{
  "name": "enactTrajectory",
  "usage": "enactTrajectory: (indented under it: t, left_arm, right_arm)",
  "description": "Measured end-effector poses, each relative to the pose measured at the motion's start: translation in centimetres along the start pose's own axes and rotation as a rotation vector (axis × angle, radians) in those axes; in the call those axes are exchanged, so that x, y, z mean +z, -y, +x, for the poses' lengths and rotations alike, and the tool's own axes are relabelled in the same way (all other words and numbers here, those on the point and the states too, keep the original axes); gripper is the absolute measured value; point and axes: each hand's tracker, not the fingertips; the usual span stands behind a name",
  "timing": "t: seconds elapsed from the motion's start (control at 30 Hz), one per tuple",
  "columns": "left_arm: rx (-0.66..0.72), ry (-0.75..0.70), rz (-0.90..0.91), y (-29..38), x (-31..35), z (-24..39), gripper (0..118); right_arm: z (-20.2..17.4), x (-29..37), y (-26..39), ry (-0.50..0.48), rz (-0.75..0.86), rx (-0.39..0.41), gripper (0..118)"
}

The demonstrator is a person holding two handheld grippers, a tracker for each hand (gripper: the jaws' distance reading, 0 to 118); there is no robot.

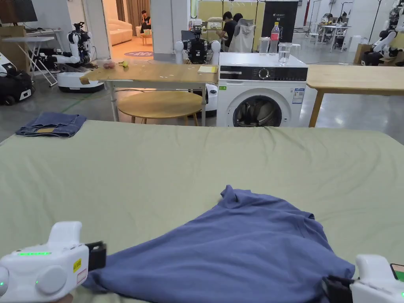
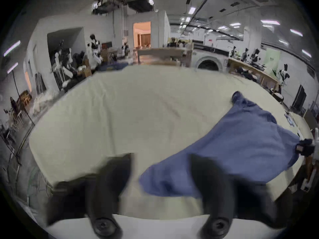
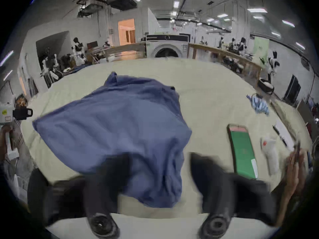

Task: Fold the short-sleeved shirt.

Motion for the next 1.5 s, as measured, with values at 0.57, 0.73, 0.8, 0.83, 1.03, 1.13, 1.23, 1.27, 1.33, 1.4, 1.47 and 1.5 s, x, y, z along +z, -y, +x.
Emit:
enactTrajectory:
  t: [0.57, 0.73, 0.8, 0.83, 1.03, 1.13, 1.23, 1.27, 1.33, 1.4, 1.47, 1.5]
  left_arm:
    - [-0.032, 0.089, 0.033, -2.9, 3.6, 2.9, 0]
    - [0.059, 0.066, -0.089, -0.1, 1.9, -4.0, 0]
    - [0.069, 0.082, -0.104, 1.1, 1.1, -5.0, 0]
    - [0.084, 0.103, -0.119, 1.7, 0.4, -5.3, 21]
    - [0.073, 0.079, -0.185, 2.8, -6.1, -4.7, 116]
    - [0.060, 0.065, -0.195, 3.4, -8.2, -3.9, 106]
    - [-0.104, 0.018, -0.320, 4.7, -10.2, -2.3, 78]
    - [-0.137, 0.005, -0.317, 5.2, -10.2, -1.8, 78]
    - [-0.100, 0.007, -0.271, 4.4, -9.2, -1.7, 49]
    - [-0.123, 0.016, -0.234, 4.2, -7.4, -1.3, 0]
    - [-0.114, 0.039, -0.233, 4.3, -7.1, -1.3, 0]
    - [-0.058, 0.147, -0.270, 4.2, -7.0, -1.4, 0]
  right_arm:
    - [-12.7, 2.7, -8.1, -0.117, 0.308, 0.106, 0]
    - [-13.3, 0.6, -7.4, -0.156, 0.269, 0.094, 0]
    - [-13.7, -0.6, -7.3, -0.177, 0.239, 0.092, 0]
    - [-13.9, -1.2, -7.2, -0.184, 0.228, 0.096, 0]
    - [-14.6, -3.8, -7.0, -0.183, 0.179, 0.122, 0]
    - [-14.4, -4.7, -7.1, -0.173, 0.163, 0.123, 0]
    - [-13.7, -5.2, -7.4, -0.161, 0.151, 0.115, 0]
    - [-13.5, -5.4, -7.5, -0.159, 0.148, 0.112, 0]
    - [-13.1, -5.6, -7.8, -0.149, 0.147, 0.112, 0]
    - [-12.6, -5.9, -8.2, -0.140, 0.147, 0.121, 0]
    - [-11.9, -6.4, -9.0, -0.138, 0.139, 0.130, 0]
    - [-11.4, -6.9, -9.6, -0.138, 0.129, 0.138, 0]
